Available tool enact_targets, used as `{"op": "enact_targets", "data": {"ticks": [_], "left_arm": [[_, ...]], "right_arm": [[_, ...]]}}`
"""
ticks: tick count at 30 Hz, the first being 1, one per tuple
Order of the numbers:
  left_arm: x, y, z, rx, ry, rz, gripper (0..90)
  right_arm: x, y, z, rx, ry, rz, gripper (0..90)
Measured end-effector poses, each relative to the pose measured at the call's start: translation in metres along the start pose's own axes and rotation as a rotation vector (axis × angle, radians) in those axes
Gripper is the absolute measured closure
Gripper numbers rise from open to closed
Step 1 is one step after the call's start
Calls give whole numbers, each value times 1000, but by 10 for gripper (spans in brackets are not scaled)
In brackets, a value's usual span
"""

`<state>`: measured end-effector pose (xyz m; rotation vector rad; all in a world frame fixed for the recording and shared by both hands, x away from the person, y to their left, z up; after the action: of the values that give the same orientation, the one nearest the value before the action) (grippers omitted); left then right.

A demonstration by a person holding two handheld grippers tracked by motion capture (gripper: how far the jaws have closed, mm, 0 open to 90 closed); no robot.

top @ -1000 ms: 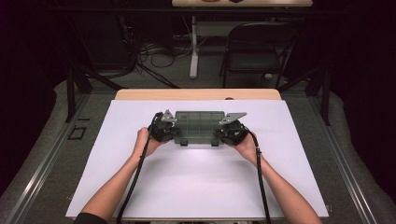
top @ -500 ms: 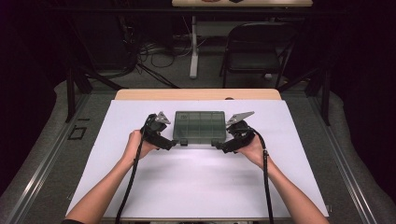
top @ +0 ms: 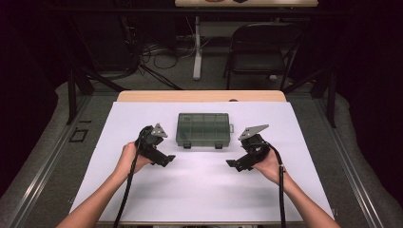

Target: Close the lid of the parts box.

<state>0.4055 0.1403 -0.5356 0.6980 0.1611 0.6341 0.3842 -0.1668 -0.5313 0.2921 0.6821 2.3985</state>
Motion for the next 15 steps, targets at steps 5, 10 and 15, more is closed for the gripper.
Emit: {"op": "enact_targets", "data": {"ticks": [5, 10, 15], "left_arm": [[-5, 11, -12, 2, 10, 6, 3], [-11, 19, -25, 4, 16, 15, 1], [-19, 25, -40, 11, 21, 16, 1]], "right_arm": [[8, 10, -4, -4, 8, -1, 0], [15, 18, -8, -8, 12, 0, 0], [21, 26, -13, -14, 18, -7, 0]]}}
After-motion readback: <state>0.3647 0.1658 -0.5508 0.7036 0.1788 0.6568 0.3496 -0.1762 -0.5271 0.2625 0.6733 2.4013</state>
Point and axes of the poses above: each handheld gripper's, and its own axes: y roughly backward along the jaws, z roughly out of its top, x roughly to its left, the point moved 5 cm from there along -y, roughly forward along the jaws, and after that the axes turned 14 degrees about -x, right-handed, at the moved point
